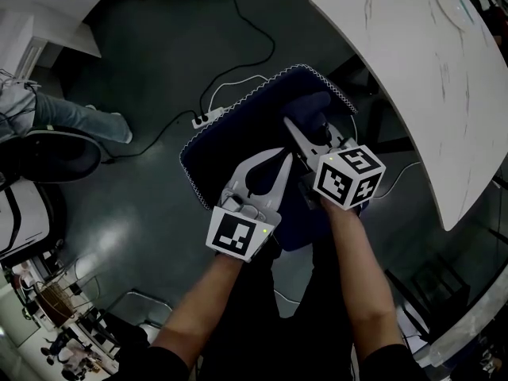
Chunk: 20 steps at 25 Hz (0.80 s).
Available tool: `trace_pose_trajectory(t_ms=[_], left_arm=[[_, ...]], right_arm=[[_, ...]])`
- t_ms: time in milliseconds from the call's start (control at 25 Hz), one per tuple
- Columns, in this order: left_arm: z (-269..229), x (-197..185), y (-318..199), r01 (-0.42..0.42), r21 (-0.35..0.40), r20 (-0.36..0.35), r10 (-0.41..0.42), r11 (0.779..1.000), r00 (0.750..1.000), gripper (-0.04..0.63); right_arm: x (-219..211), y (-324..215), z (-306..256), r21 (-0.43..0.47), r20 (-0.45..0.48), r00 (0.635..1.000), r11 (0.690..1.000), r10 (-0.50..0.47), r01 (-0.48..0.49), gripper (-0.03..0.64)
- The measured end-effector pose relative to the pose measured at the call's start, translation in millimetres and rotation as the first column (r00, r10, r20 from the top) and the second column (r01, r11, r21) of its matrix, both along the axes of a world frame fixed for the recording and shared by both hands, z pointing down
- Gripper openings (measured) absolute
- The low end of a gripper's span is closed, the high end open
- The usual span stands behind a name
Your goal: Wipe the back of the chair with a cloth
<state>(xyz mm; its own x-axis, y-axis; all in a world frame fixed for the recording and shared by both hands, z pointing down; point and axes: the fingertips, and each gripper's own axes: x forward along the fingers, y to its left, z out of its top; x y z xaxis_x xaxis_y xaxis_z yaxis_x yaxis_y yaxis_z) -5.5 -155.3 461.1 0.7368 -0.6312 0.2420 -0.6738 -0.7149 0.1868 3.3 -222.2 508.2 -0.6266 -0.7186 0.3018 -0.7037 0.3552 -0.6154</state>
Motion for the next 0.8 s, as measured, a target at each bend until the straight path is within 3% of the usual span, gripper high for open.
trace_pose_trajectory(t_ms=[320,800], left_arm=[[2,-3,6,-0.008,-0.004,0.001,0.008,1.0,1.0,0.008],[78,0,22,-0.017,-0.034,0.029,0.018,0.999,0.999,0.008]], right_arm=[[16,32,1,0.012,-0.046,0.998,0.999,0.054,-0.053,0.083],[28,76,143,-0.164,-0.084,0.994,0.983,0.073,-0.086,0.083]])
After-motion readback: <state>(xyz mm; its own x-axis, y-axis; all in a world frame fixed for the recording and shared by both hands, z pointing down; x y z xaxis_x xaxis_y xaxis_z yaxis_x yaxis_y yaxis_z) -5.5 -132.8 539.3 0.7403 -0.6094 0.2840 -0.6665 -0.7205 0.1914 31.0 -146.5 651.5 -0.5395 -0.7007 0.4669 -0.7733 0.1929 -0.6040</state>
